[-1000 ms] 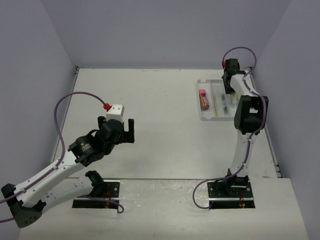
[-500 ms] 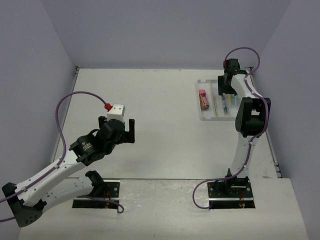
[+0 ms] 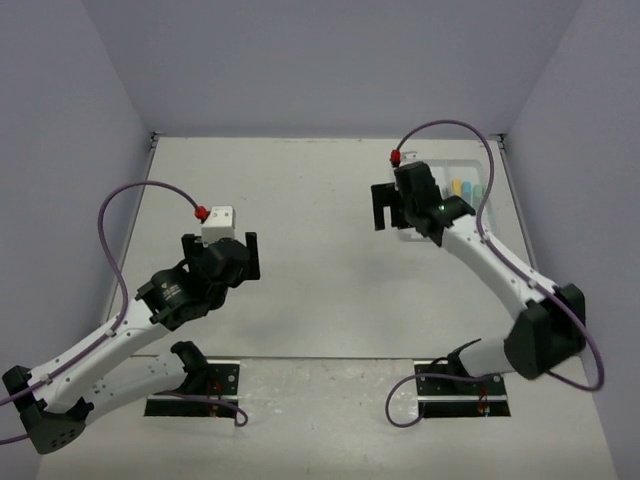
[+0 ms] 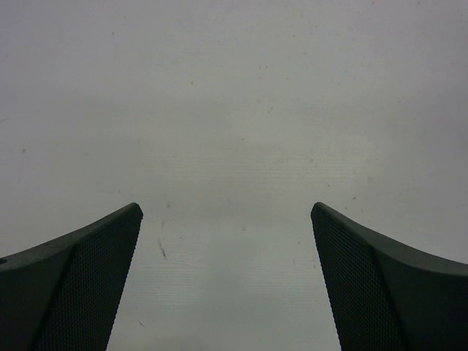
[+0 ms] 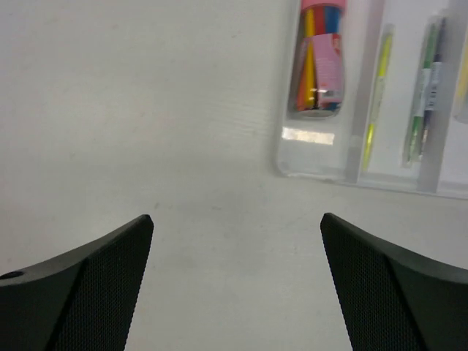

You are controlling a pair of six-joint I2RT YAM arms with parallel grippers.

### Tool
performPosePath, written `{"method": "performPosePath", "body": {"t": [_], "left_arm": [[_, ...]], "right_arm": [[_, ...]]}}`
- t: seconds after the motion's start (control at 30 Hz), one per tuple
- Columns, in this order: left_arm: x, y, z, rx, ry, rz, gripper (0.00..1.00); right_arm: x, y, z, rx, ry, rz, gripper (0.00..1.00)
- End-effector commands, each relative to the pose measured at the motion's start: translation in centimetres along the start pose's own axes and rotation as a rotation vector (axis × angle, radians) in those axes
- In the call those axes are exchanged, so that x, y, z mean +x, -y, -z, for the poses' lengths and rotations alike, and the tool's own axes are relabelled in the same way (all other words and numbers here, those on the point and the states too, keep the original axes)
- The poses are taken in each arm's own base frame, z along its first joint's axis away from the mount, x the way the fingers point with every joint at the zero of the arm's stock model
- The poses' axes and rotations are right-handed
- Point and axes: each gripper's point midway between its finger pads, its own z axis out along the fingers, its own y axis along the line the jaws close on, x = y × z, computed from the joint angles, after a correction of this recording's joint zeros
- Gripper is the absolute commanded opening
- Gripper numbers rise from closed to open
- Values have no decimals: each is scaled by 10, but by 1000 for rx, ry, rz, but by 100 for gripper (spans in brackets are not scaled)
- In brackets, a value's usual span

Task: Sort the stationery into containers
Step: Reset both arms

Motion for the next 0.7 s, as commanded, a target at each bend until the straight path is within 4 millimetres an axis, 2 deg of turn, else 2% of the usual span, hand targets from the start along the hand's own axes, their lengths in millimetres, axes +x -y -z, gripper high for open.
{"method": "performPosePath", "body": {"t": [0.0,0.07,0.13,0.17,0.2,0.23,0.37,0.43,0.57,0.67], "left_arm": [[-37,-22,16,-92,112,106,100],[-47,-20,19,-78,140,116,100],[-62,-14,18,-46,182,149,100],[-61,-12,18,-31,174,149,100],[-68,-14,14,-36,174,160,100],[-71,-15,10,-36,174,164,100],[-70,-32,-14,-53,138,191,100],[-70,-37,-16,-34,142,199,100],[-74,-63,-3,-122,210,158,100],[-69,-68,0,-133,217,169,100]], "right_arm": [[-7,-29,89,-143,260,-114,99],[3,-24,123,-173,329,-127,99],[12,0,149,-142,390,-165,99],[16,2,150,-134,378,-155,99],[20,25,171,-91,449,-189,99],[25,38,182,-68,480,-206,99],[47,70,213,-27,542,-229,99],[57,75,218,-28,532,-219,99],[67,78,224,-51,549,-250,99],[71,79,218,-44,542,-250,99]]}}
